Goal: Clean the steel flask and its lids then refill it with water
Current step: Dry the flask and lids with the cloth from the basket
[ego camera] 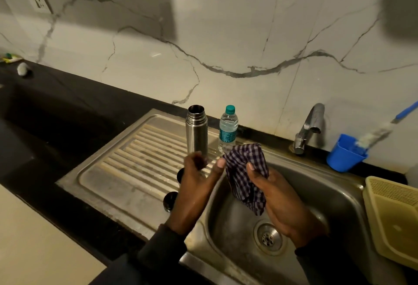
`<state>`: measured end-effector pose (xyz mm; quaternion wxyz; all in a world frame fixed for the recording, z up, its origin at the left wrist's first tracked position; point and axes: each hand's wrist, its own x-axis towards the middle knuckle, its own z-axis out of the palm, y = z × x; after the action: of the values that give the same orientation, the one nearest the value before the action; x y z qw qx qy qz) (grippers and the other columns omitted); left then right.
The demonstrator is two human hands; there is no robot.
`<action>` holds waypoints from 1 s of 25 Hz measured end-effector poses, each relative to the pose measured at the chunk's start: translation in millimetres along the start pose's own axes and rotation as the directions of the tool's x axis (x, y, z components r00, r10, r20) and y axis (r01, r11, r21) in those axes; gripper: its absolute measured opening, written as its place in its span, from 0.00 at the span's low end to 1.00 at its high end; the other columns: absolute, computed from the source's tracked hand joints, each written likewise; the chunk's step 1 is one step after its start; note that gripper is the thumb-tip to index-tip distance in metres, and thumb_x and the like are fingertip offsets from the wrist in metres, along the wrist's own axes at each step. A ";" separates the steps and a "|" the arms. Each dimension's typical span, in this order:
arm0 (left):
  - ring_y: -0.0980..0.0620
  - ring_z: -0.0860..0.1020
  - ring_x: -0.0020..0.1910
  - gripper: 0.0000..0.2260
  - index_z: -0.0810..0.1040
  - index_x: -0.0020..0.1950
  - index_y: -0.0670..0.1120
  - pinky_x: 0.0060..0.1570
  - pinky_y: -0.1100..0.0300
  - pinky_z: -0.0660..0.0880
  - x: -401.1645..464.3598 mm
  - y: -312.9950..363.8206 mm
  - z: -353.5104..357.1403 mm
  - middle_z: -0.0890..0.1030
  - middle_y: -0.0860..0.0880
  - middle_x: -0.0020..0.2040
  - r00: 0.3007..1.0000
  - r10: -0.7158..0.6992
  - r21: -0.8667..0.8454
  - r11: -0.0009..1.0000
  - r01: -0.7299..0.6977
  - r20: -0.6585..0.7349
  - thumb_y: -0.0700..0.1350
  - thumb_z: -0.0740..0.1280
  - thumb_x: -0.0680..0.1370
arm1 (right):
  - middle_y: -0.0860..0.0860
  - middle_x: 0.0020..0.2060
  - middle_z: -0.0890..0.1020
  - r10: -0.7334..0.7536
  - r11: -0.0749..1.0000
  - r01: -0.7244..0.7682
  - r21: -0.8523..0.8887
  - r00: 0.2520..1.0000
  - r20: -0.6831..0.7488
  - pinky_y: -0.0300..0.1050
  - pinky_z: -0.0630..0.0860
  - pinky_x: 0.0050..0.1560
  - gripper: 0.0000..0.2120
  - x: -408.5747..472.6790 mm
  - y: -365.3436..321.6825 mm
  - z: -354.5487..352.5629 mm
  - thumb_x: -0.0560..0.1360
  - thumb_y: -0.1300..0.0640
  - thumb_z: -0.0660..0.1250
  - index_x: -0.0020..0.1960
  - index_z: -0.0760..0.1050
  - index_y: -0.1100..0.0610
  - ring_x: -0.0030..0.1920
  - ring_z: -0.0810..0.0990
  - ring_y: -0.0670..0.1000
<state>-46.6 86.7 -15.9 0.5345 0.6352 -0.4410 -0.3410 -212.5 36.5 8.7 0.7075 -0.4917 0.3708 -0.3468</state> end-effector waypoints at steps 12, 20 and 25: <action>0.56 0.76 0.66 0.26 0.72 0.70 0.54 0.67 0.55 0.73 33.9 32.5 78.5 0.79 0.54 0.65 0.857 0.024 -0.213 0.972 0.100 0.514 0.66 0.64 0.76 | 0.50 0.53 0.84 -0.204 0.976 0.183 -0.118 0.958 -0.203 0.48 0.78 0.54 0.12 -39.4 -35.4 -64.3 0.77 0.53 0.64 0.60 0.77 0.51 0.54 0.83 0.48; 0.54 0.80 0.62 0.16 0.74 0.68 0.47 0.57 0.63 0.78 30.8 60.3 118.6 0.82 0.51 0.62 0.868 0.198 -0.357 0.934 -0.026 0.455 0.45 0.65 0.80 | 0.50 0.49 0.86 -0.432 0.891 0.356 -0.281 0.855 -0.288 0.43 0.81 0.48 0.12 -56.7 -67.0 -91.4 0.74 0.57 0.68 0.58 0.79 0.56 0.51 0.84 0.50; 0.48 0.82 0.58 0.14 0.76 0.63 0.42 0.54 0.57 0.80 34.9 78.4 147.4 0.84 0.45 0.57 0.891 0.211 -0.447 0.894 -0.010 0.403 0.48 0.61 0.83 | 0.52 0.56 0.83 -0.320 0.927 0.362 0.097 0.899 -0.299 0.50 0.80 0.53 0.17 -55.2 -51.5 -105.3 0.75 0.56 0.64 0.64 0.74 0.54 0.57 0.82 0.53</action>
<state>-182.1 -4.4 33.4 0.5671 0.3795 -0.4999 -0.5334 -336.9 23.2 42.5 0.6116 -0.4407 0.3472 -0.5579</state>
